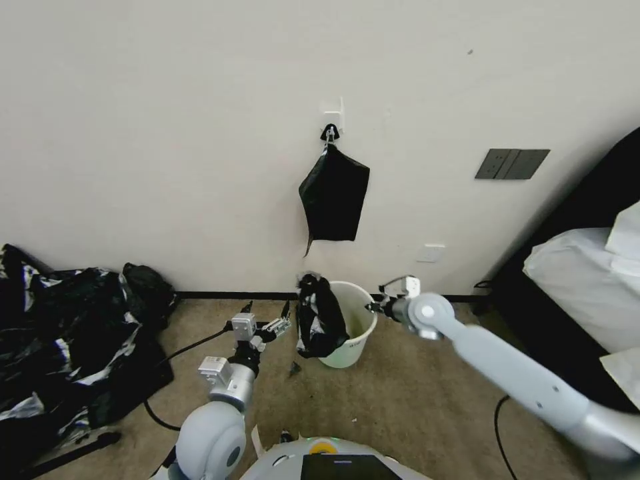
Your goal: Place a trash bag onto the trash bin.
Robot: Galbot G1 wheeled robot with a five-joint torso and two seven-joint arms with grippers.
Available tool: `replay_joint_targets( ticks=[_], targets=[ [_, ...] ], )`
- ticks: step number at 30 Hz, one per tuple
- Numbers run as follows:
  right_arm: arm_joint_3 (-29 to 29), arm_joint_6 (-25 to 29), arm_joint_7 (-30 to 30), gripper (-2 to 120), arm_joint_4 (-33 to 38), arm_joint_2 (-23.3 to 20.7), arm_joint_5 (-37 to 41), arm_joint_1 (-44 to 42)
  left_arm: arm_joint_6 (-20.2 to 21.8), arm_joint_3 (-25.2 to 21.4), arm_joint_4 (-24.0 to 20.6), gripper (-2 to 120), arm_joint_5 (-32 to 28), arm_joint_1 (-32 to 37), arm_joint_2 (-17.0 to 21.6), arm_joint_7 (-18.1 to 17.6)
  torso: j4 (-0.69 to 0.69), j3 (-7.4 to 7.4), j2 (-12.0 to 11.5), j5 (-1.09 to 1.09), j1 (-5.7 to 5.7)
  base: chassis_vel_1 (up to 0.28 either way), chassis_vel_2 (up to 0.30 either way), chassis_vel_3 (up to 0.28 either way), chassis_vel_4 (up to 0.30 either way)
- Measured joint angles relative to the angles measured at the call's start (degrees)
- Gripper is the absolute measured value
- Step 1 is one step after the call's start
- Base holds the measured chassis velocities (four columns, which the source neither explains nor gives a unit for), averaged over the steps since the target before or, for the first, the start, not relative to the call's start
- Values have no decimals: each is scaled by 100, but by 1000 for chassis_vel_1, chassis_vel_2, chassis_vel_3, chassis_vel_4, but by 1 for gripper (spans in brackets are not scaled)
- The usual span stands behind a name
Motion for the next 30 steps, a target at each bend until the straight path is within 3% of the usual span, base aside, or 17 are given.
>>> replay_joint_targets(
  ticks=[7, 9, 19, 30],
  targets=[
    [735, 400, 740, 7, 750, 312, -247, -1012, -42, -58, 85, 100, -6, -55, -13, -53, 4, 0, 0, -1, 0, 0, 0, 0, 0],
    [899, 536, 988, 7, 1057, 526, -426, -1425, -52, -92, 135, 100, -77, -134, -51, -223, 4, 0, 0, -1, 0, 0, 0, 0, 0],
    [861, 728, 987, 7, 1067, 893, -1349, -1999, -48, -272, 119, 100, -206, -166, -72, -365, 4, 0, 0, 0, 0, 0, 0, 0, 0],
    [747, 743, 843, 11, 983, 1011, -1776, -2168, -39, -274, 12, 100, -202, -133, -15, -360, 2, 0, 0, -1, 0, 0, 0, 0, 0]
  ],
)
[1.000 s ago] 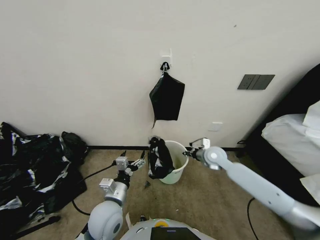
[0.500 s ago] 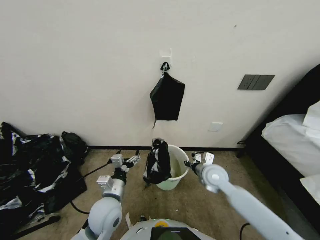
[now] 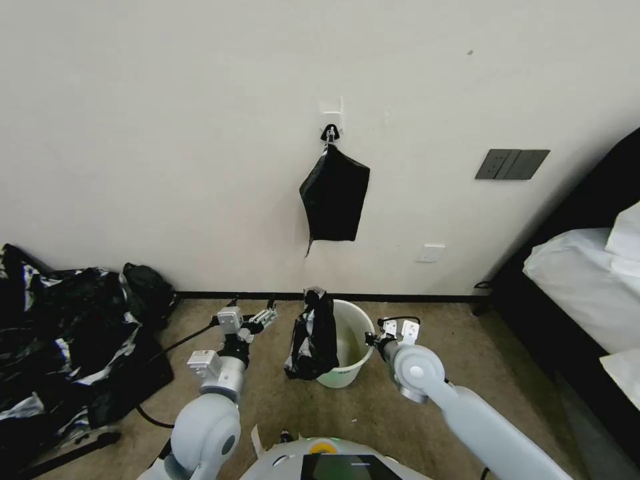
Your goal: Place a trash bag onto the trash bin.
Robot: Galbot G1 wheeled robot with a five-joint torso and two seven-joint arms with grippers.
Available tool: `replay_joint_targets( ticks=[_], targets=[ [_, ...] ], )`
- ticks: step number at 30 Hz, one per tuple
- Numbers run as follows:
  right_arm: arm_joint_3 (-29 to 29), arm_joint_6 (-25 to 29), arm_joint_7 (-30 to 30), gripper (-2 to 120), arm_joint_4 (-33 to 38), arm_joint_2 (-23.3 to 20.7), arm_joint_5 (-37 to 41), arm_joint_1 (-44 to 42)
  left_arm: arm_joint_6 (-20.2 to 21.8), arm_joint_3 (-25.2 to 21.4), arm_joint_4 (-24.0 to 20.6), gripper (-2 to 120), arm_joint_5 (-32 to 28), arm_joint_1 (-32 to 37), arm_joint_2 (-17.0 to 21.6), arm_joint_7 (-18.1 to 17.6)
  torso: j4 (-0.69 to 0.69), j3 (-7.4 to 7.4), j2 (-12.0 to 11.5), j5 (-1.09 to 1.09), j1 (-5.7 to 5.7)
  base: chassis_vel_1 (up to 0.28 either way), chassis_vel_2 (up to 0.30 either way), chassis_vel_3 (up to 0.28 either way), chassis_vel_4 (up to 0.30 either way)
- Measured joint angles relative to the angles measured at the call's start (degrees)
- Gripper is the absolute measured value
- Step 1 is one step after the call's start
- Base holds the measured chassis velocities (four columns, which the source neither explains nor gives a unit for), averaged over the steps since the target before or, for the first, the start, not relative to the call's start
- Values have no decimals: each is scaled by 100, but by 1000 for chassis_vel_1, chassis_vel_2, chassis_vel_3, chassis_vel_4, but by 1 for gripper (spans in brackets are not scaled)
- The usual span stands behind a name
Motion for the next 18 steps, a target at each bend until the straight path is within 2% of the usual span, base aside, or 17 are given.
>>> replay_joint_targets(
  ticks=[1, 5, 7, 8, 11, 13, 15, 16, 18],
  targets=[
    [12, -6, -6, 19, 27, -8, -21, -39, 0, -2, -24, 100, 4, 11, 16, 2, 0, 0, 0, 1, 0, 0, 0, 0, 0],
    [33, -9, -8, 28, 107, -16, -24, -69, 0, -9, -48, 100, 7, 26, 19, 4, 0, 0, 0, 0, 0, 0, 0, 0, 0],
    [52, -12, -5, 39, 221, -46, -84, -97, 0, -21, -65, 100, 8, 35, 20, 7, 1, 0, 0, 1, 0, 0, 0, 0, 0],
    [52, -12, -5, 39, 221, -46, -84, -97, 0, -21, -65, 100, 8, 35, 20, 7, 1, 0, 0, 1, 0, 0, 0, 0, 0],
    [128, -12, 28, 56, 422, -126, -199, -149, 0, -88, -82, 100, 7, 30, 12, 10, 1, 0, 0, 1, 0, 0, 0, 0, 0],
    [159, -12, 42, 57, 482, -148, -223, -162, 0, -113, -83, 100, 6, 30, 11, 11, 0, 0, 0, 1, 0, 0, 0, 0, 0],
    [303, -9, 57, 69, 764, -255, -332, -216, 2, -234, -84, 100, -19, 29, 0, 15, 0, 0, 0, 1, 0, 0, 0, 0, 0],
    [303, -9, 57, 69, 764, -255, -332, -216, 2, -234, -84, 100, -19, 29, 0, 15, 0, 0, 0, 1, 0, 0, 0, 0, 0],
    [417, -9, 61, 80, 1066, -370, -384, -236, 9, -374, -79, 100, -85, 34, -18, 18, 0, 0, 0, 1, 1, 0, 0, 0, 0]
  ],
)
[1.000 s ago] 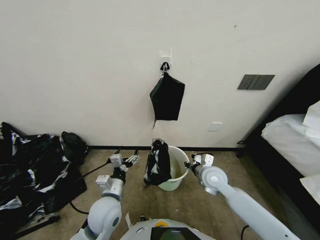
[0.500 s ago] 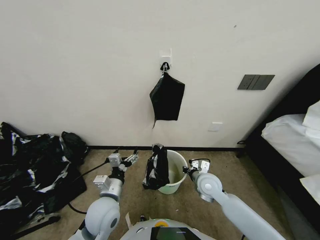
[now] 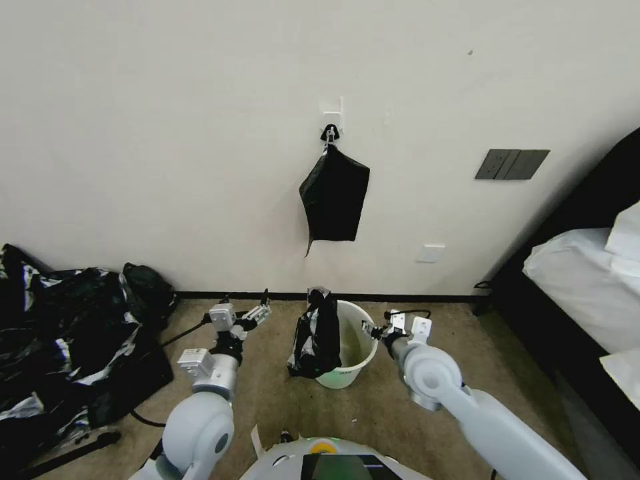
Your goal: Place a trash bag onto the trash bin.
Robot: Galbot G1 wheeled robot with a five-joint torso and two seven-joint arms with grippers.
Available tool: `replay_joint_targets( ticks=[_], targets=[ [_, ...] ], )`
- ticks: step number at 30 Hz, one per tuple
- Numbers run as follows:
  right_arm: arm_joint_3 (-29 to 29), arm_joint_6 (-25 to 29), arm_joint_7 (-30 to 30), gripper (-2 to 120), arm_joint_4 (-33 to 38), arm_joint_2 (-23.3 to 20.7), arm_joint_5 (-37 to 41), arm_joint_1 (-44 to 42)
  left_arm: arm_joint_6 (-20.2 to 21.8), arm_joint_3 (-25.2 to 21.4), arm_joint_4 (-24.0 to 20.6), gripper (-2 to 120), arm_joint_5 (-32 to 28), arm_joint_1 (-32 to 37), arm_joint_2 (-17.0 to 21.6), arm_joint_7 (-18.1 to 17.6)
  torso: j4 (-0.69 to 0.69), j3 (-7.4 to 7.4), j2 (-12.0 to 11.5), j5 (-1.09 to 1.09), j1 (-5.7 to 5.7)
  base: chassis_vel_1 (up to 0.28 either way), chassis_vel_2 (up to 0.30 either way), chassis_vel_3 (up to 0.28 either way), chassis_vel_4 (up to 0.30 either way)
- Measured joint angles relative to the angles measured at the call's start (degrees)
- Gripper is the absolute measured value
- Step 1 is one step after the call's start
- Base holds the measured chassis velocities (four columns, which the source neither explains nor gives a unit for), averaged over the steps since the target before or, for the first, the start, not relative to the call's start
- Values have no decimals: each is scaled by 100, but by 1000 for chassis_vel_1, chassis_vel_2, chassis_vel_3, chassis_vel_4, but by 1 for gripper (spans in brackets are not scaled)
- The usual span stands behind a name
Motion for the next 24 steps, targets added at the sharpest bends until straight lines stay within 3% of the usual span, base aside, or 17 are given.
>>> replay_joint_targets(
  ticks=[1, 4, 9, 11, 12, 15, 20, 24],
  targets=[
    [0, 0, 0, 80, 0, 0, 0, 0, 0, 0, 0, 100, 0, 0, 0, 0, 0, 0, 0, 0, 0, 0, 0, 0, 0],
    [0, -44, -61, 96, 444, -196, -213, 205, 3, -275, 68, 100, -58, 47, -34, 30, -2, 0, 0, 0, 0, 0, 0, 0, 0],
    [-459, -200, -142, 100, 651, -293, -183, 870, -1, -547, 133, 100, -67, 134, -91, 151, 2, 0, 0, 0, 0, 0, 0, 0, 0],
    [-1098, -393, -199, 100, 577, -248, 9, 1607, -9, -730, 154, 100, -78, 214, -126, 192, 2, 0, 0, -1, 0, 0, 0, 0, 0],
    [-1098, -393, -199, 100, 577, -248, 9, 1607, -9, -730, 154, 100, -78, 214, -126, 192, 2, 0, 0, -1, 0, 0, 0, 0, 0],
    [-2284, -611, -64, 100, 222, -13, 147, 2677, -28, -971, 178, 100, -80, 282, -141, 292, 2, 1, 0, -1, 0, 0, 0, 0, 0],
    [-3154, -796, 312, 100, -116, 252, 386, 3394, -47, -1081, 211, 100, -74, 278, -183, 334, 0, 1, 0, -2, 0, 0, 0, 0, 0],
    [-4226, -1008, 1360, 97, -598, 717, 1039, 4252, -76, -1112, 232, 100, -64, 261, -248, 379, 1, 1, 0, -2, 0, 0, 0, 0, 0]
  ],
)
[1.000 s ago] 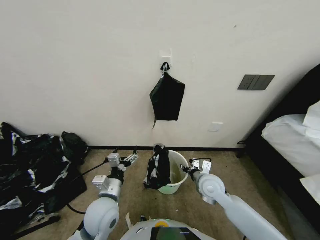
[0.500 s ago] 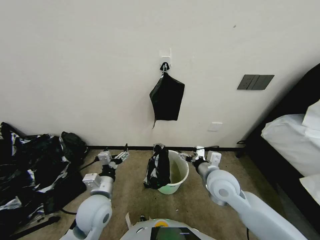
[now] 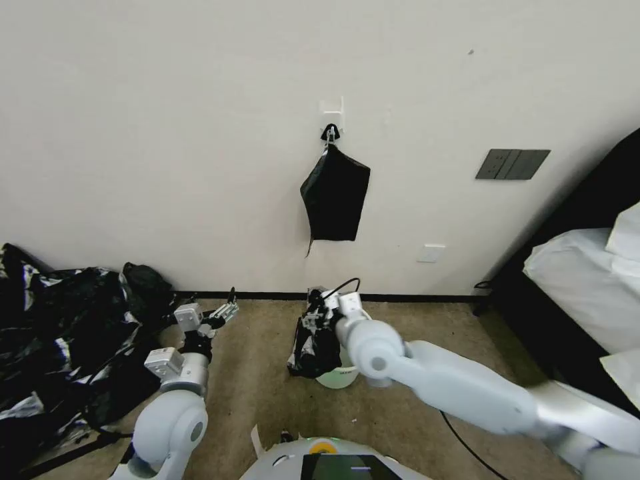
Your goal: Place a trash bag onto the trash bin.
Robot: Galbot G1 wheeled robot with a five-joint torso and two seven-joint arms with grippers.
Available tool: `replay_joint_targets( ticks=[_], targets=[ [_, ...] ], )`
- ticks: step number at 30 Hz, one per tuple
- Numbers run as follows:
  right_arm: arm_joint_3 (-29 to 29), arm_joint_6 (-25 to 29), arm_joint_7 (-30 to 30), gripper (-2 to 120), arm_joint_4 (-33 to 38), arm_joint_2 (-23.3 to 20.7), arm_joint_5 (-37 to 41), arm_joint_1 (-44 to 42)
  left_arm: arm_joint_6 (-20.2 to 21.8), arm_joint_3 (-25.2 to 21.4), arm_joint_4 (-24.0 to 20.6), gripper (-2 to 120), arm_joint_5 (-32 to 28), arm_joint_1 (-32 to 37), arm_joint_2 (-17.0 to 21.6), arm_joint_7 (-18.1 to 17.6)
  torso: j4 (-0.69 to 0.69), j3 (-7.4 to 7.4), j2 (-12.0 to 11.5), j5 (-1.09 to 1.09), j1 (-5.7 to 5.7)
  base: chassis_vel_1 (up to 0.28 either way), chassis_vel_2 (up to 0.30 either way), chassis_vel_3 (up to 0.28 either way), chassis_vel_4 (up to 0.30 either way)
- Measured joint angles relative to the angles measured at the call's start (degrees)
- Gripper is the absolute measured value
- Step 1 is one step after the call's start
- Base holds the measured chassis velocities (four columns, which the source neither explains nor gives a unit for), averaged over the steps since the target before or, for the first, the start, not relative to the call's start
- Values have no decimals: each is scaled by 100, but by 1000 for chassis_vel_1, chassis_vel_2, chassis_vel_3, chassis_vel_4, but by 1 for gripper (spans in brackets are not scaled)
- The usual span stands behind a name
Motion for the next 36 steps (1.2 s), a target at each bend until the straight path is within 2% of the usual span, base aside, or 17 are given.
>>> replay_joint_targets(
  ticks=[3, 5, 9, 20, 32, 36],
  targets=[
    [-137, -4, 260, 97, -105, 103, 179, 131, -17, 0, 0, 100, 2, -1, -16, 27, 0, 0, 0, 1, 0, 0, 0, 0, 0],
    [-431, 3, 761, 97, -306, 266, 517, 369, -44, 1, -2, 100, 3, 0, -36, 55, 1, 0, 0, 1, 0, 0, 0, 0, 0],
    [-768, 47, 1072, 96, -373, 346, 819, 594, -63, 9, -10, 100, 3, -14, -62, 66, -1, 0, 0, 1, 0, 0, 0, 0, 0],
    [-1156, 258, 1491, 94, -669, 718, 1173, 762, -90, 134, -41, 100, 10, -35, -149, 92, 1, 0, 0, 1, 0, 0, 0, 0, 0],
    [-1228, 292, 1583, 92, -749, 647, 1186, 783, -235, 135, -76, 100, -5, -10, -150, 200, 0, 0, 0, 2, 0, 0, 0, 0, 0],
    [-1255, 287, 1583, 84, -816, 633, 1144, 759, -254, 162, -76, 100, -25, -28, -139, 218, 0, 0, 0, 2, 0, 0, 0, 0, 0]
  ],
)
